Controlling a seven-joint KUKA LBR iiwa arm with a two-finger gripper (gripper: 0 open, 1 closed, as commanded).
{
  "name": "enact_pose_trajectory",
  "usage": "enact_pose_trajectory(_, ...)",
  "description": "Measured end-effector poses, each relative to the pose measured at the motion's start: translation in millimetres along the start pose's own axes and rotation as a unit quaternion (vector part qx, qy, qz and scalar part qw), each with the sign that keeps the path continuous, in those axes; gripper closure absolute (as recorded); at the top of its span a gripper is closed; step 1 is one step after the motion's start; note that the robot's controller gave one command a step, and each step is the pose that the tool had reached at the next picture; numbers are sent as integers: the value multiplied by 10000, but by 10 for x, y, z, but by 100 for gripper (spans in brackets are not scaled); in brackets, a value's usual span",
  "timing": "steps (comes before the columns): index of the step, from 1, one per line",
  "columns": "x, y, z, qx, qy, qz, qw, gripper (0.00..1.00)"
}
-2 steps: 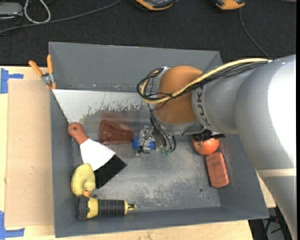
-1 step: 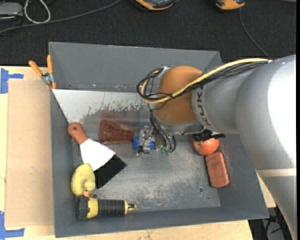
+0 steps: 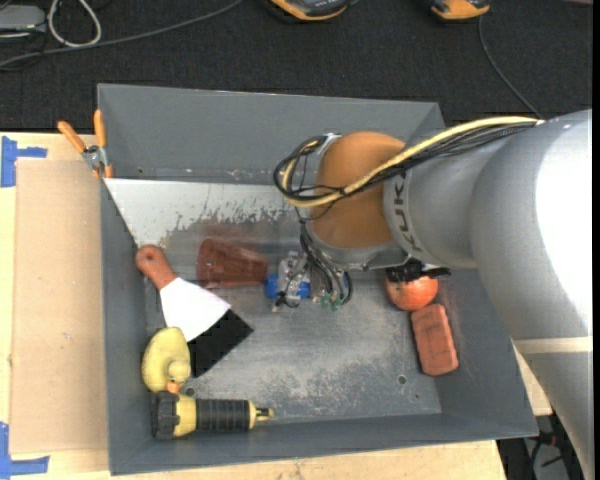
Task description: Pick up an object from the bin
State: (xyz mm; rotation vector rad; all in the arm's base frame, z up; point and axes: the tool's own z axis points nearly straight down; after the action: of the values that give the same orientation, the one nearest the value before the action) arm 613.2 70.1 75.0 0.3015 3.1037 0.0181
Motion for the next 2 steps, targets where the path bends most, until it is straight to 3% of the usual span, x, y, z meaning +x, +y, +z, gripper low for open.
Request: enact_pose_trajectory(2,0,0,0,1,0,-2,10000,100)
